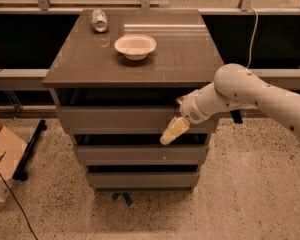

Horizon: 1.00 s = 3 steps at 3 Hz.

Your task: Open top drawer

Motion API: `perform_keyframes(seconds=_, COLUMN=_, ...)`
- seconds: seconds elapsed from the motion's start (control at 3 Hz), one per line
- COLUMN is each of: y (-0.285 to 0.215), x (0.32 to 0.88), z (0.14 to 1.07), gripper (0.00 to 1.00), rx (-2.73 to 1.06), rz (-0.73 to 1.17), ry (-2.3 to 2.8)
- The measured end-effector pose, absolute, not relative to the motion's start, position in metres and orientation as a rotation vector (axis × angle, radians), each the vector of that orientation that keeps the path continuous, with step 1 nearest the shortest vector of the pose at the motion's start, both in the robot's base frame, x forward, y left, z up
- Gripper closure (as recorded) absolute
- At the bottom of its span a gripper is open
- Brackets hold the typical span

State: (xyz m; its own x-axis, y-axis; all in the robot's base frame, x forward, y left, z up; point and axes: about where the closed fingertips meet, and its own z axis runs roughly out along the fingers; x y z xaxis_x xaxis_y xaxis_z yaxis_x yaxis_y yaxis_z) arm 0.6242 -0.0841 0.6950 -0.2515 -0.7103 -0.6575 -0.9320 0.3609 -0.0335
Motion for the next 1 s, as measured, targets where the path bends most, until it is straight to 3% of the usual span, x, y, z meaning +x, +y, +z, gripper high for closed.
perform_keyframes(seconds=0.33, y=-0.081, x=0.651, z=0.687, gripper=0.0, rx=-1.426, rz=0.501, ry=2.05)
perform_keyframes(seconds=1.0, y=-0.09, x=0.637, z=0.682, gripper=0.42, rx=-1.468, rz=0.539, ry=2.112)
